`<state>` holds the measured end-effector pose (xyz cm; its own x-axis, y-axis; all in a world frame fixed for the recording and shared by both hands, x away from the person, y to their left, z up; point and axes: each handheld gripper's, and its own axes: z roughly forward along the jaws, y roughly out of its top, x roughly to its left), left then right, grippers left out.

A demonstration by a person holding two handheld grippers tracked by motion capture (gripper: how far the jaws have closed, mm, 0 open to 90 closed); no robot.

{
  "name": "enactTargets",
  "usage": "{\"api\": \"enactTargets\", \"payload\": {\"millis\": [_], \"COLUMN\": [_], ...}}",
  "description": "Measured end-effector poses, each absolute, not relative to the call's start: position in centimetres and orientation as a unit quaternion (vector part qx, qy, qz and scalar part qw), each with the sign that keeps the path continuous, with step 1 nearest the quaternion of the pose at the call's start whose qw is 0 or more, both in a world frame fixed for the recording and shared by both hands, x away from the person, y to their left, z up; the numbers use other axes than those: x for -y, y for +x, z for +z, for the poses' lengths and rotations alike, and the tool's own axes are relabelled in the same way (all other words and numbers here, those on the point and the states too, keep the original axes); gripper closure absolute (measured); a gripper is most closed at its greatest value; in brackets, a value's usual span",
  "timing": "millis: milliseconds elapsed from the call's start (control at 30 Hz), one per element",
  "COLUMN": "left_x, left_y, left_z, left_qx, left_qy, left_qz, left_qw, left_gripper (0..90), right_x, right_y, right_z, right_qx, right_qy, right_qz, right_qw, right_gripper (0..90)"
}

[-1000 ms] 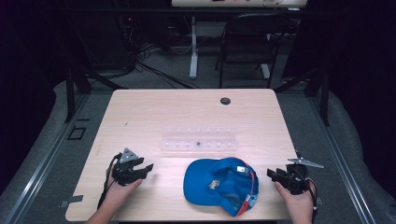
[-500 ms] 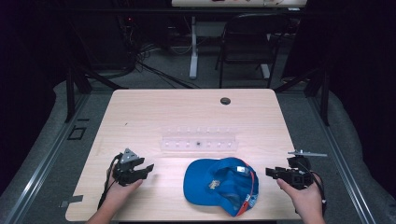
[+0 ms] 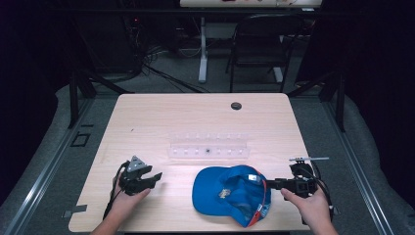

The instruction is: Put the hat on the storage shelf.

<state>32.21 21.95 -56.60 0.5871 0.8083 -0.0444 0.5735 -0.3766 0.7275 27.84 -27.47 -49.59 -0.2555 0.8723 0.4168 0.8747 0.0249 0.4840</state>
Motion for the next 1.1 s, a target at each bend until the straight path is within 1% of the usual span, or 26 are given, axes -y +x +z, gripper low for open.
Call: {"api": "enactTargets", "payload": {"millis": [167, 233, 300, 367, 633, 900, 1033, 1100], "left_x": [-21.9, -22.0, -22.0, -21.9, -21.9, -21.9, -21.9, -21.9], "left_y": [32.2, 32.2, 32.2, 32.2, 32.2, 32.2, 32.2, 32.2], "left_z": [-56.6, -56.6, -56.6, -56.6, -56.7, -56.7, -56.7, -56.7], "left_qx": [-0.425, -0.425, -0.426, -0.427, -0.425, -0.427, -0.426, -0.426], "left_qy": [0.813, 0.814, 0.814, 0.813, 0.814, 0.813, 0.814, 0.814], "left_qz": [0.161, 0.162, 0.161, 0.161, 0.162, 0.162, 0.162, 0.163], "left_qw": [0.363, 0.362, 0.361, 0.363, 0.362, 0.361, 0.361, 0.36], "left_gripper": [47.9, 47.9, 47.9, 47.9, 47.9, 47.9, 47.9, 47.9], "right_x": [27.0, 27.2, 27.2, 27.1, 26.7, 26.1, 26.0, 26.0], "right_y": [27.7, 27.8, 27.8, 27.7, 27.7, 28.0, 28.0, 28.1], "right_z": [-50.5, -51.1, -51.2, -51.6, -52.8, -52.7, -52.4, -52.2], "right_qx": [0.716, 0.717, 0.716, 0.713, 0.707, 0.707, 0.707, 0.706], "right_qy": [-0.611, -0.61, -0.611, -0.615, -0.621, -0.611, -0.609, -0.605], "right_qz": [-0.338, -0.336, -0.335, -0.333, -0.331, -0.342, -0.345, -0.352], "right_qw": [0.017, 0.033, 0.033, 0.046, 0.071, 0.093, 0.098, 0.107], "right_gripper": [54.5, 54.6, 54.7, 55.1, 56.9, 58.9, 59.9, 63.3]}}
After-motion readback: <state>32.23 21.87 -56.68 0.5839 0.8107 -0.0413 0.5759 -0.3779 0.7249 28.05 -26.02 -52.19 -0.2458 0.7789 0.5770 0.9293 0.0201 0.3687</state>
